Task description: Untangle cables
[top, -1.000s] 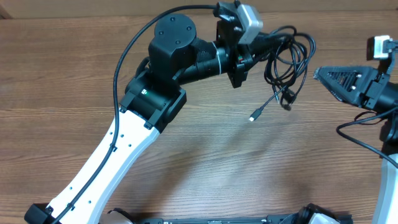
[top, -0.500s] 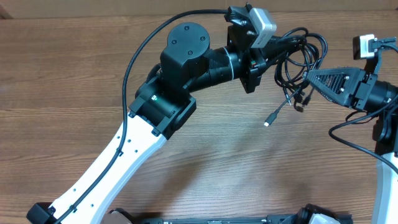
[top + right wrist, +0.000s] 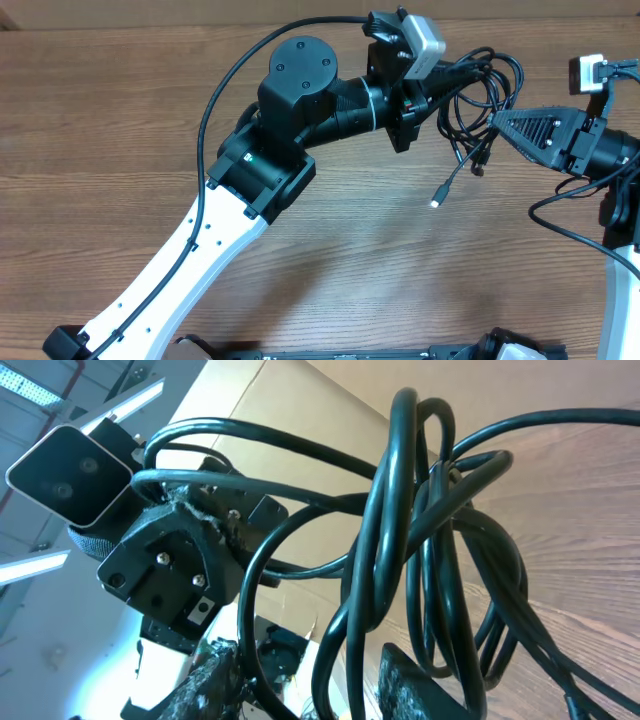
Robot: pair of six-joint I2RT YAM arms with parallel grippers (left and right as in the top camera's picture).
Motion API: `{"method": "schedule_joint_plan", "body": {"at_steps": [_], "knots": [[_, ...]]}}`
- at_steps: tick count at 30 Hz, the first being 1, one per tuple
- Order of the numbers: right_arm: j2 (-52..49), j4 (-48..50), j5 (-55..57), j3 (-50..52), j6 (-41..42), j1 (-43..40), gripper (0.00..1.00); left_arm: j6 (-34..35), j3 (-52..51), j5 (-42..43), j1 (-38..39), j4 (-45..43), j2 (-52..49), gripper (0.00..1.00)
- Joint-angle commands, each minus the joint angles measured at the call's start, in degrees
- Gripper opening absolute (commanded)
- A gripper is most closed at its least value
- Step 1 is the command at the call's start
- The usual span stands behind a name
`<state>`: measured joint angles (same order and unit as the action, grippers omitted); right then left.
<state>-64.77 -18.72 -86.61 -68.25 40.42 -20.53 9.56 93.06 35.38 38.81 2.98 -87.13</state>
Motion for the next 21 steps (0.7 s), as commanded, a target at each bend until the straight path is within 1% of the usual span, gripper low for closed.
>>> {"method": "schedule_joint_plan", "body": {"at_steps": [1, 3, 8, 11, 15, 18, 21], "knots": [[0.35, 0.22, 0.63, -0.44, -0.31, 0.17, 0.41, 1.22, 0.85, 1.68, -0.11, -0.17, 0.24, 0.04], [0.35, 0.76, 0.7, -0.44, -0.28, 0.17, 0.45, 1.22, 0.85, 1.7, -0.15, 0.04, 0.24, 0.04], [0.35, 1.92, 2.45, -0.44, 0.15, 0.17, 0.45, 1.4, 0.85, 1.68, -0.15, 0.07, 0.24, 0.04], [0.35, 1.92, 3.28, -0.44, 0.28, 0.17, 0.44, 2.27, 0.85, 1.68, -0.15, 0.07, 0.24, 0.04], [0.35, 1.9, 4.35, -0.44, 0.35, 0.17, 0.37, 2.27, 0.85, 1.66, -0.15, 0.04, 0.24, 0.04], [0.35, 2.1, 5.77, -0.44, 1.88, 0.17, 0.37, 2.27, 0.85, 1.55, -0.15, 0.04, 0.24, 0.04], [0.35, 4.5, 6.03, -0.44, 3.76, 0.17, 0.37, 2.27, 0.85, 1.53, -0.2, 0.02, 0.24, 0.04]]}}
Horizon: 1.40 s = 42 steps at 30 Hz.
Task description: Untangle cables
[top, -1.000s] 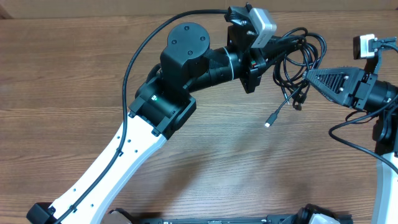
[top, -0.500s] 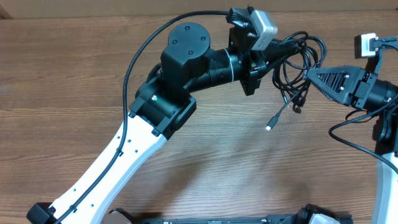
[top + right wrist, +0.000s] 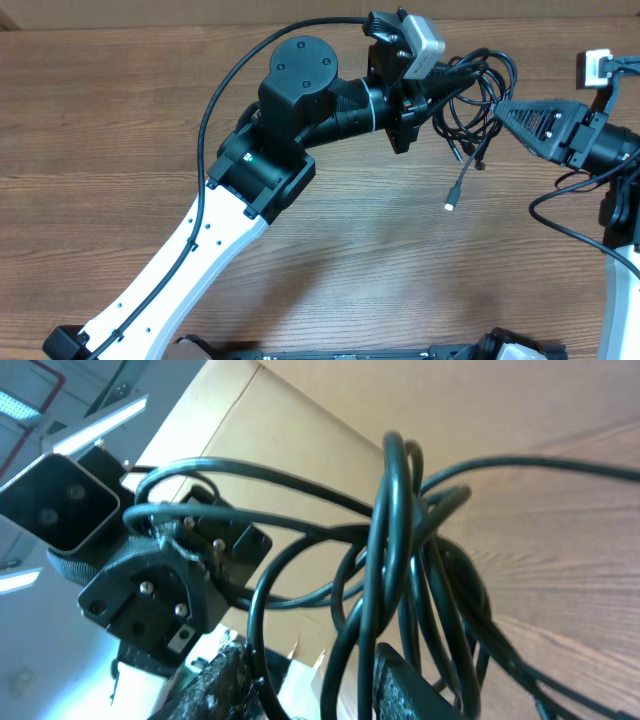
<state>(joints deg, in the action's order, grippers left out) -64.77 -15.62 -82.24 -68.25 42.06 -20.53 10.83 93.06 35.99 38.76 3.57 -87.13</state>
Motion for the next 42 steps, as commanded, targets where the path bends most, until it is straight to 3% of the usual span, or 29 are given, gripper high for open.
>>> {"method": "schedule_joint_plan", "body": {"at_steps": [1, 12, 19, 42], "knots": [[0.35, 2.49, 1.66, -0.44, 3.1, 0.17, 0.37, 1.01, 0.85, 0.92, -0.15, -0.57, 0.24, 0.04], [0.35, 7.21, 1.64, -0.44, 6.62, 0.17, 0.41, 1.03, 0.85, 0.9, -0.37, -0.61, 0.24, 0.04], [0.35, 6.19, 1.16, -0.44, 6.58, 0.33, 0.28, 2.86, 0.85, 0.9, -0.52, -2.73, 0.24, 0.04], [0.35, 4.98, -5.31, -0.44, 5.88, 0.63, 0.27, 6.6, 0.85, -5.53, 0.52, -6.03, 0.24, 0.04]]}}
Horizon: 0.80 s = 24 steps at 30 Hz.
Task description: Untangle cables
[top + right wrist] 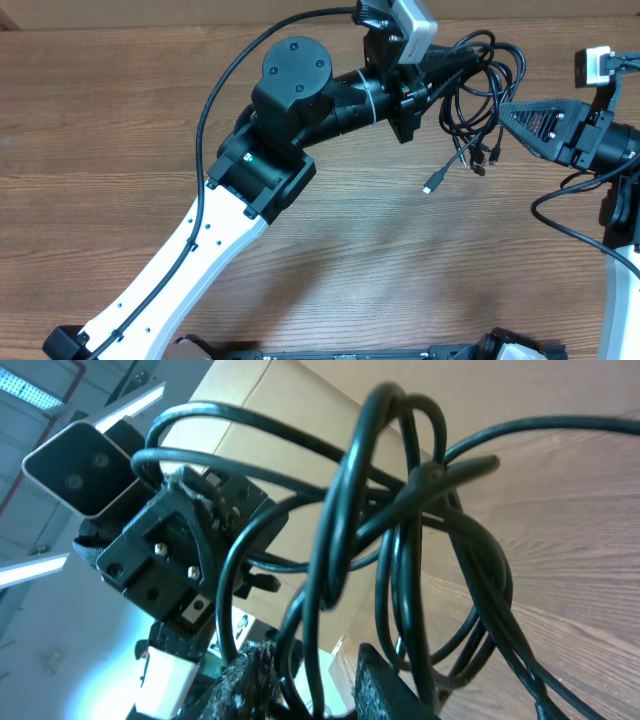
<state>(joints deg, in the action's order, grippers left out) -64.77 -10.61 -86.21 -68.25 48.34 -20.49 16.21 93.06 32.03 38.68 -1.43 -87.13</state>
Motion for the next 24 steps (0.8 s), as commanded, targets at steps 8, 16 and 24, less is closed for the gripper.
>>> {"method": "schedule_joint_plan", "body": {"at_steps": [8, 16, 24], "knots": [[0.35, 0.0, -0.13, -0.44, -2.14, 3.19, 0.22, 1.14, 0.85, -1.84, 2.62, -0.96, 0.24, 0.04], [0.35, 0.0, 0.02, -0.44, -2.12, 3.19, 0.16, 1.2, 0.85, -1.7, 2.62, -0.98, 0.24, 0.04], [0.35, 0.0, -0.07, -0.44, -2.12, 3.17, 0.04, 1.16, 0.85, -1.77, 2.6, -0.87, 0.24, 0.04]]}}
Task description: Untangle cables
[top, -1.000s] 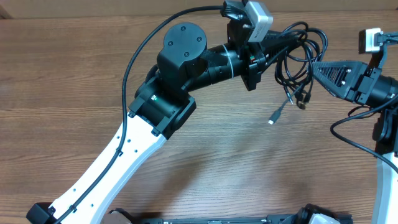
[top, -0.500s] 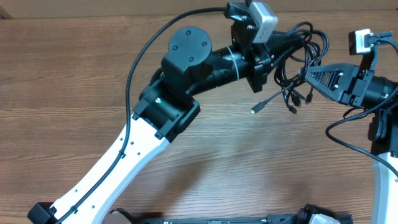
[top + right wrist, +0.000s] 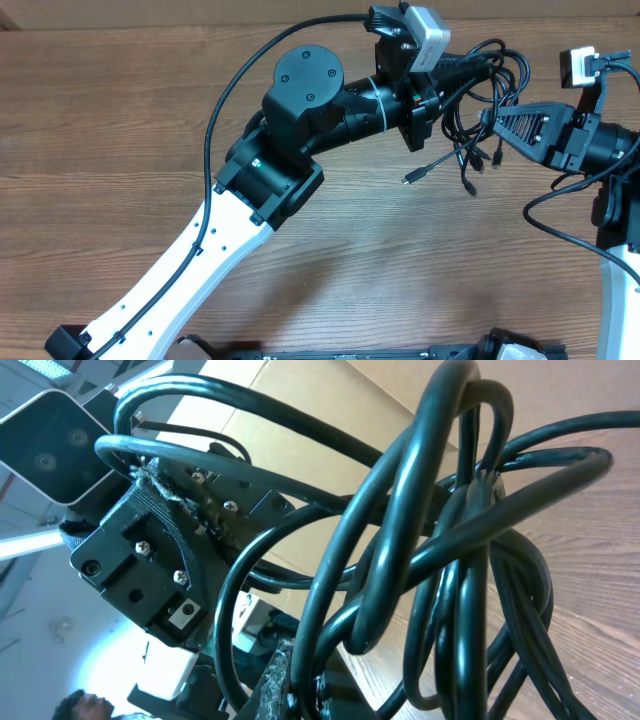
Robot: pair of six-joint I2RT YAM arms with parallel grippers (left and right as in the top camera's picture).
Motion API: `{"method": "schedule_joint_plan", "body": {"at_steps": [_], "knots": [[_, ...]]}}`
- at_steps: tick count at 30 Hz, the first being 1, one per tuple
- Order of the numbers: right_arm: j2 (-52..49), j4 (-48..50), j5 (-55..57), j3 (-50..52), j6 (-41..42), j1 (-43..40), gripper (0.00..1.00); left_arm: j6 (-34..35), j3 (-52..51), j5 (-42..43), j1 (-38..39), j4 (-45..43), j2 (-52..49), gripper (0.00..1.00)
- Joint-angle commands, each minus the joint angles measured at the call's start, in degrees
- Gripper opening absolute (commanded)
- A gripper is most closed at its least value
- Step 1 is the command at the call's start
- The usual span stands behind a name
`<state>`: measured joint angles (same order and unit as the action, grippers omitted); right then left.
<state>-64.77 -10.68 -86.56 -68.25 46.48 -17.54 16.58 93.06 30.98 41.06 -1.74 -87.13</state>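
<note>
A knot of black cables (image 3: 497,84) hangs above the wooden table between my two grippers. My left gripper (image 3: 452,62) is shut on the knot's left side. My right gripper (image 3: 487,117) meets it from the right. In the right wrist view the loops (image 3: 450,560) fill the frame, and my right gripper (image 3: 318,695) is shut on one strand at the bottom edge. The left gripper's black body (image 3: 150,550) sits behind the loops. Two loose plug ends (image 3: 411,177) (image 3: 468,186) dangle below the knot.
The wooden table (image 3: 120,120) spreads to the left and front. My left arm's white link (image 3: 170,280) crosses the lower left. The right arm's own black lead (image 3: 560,215) loops at the right edge. A cardboard wall (image 3: 330,410) stands behind.
My right gripper's fingers, apart around a strand before, are now shut on it. The left gripper and knot sit a little further right. The dangling plug ends have swung left.
My left gripper held the knot above the table at every moment. The right gripper stood open at the knot's right side with strands between its fingers, the gap narrower each time. Now it is shut on one strand, and the loose ends have swung about.
</note>
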Motion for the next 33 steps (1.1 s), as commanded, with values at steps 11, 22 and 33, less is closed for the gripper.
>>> {"method": "schedule_joint_plan", "body": {"at_steps": [11, 22, 33], "knots": [[0.35, 5.57, -0.96, -0.46, 1.84, -6.78, 0.04, -4.52, 0.85, 7.19, -0.59, 3.45, 0.24, 0.04], [0.35, 6.86, -0.17, -0.46, 1.99, -13.4, 0.04, -18.01, 0.85, 21.75, -0.52, 14.27, 0.24, 0.04], [0.35, 10.88, 3.74, -0.46, 4.79, -13.4, 0.04, -22.49, 0.85, 29.07, 1.51, 16.96, 0.24, 0.04]]}}
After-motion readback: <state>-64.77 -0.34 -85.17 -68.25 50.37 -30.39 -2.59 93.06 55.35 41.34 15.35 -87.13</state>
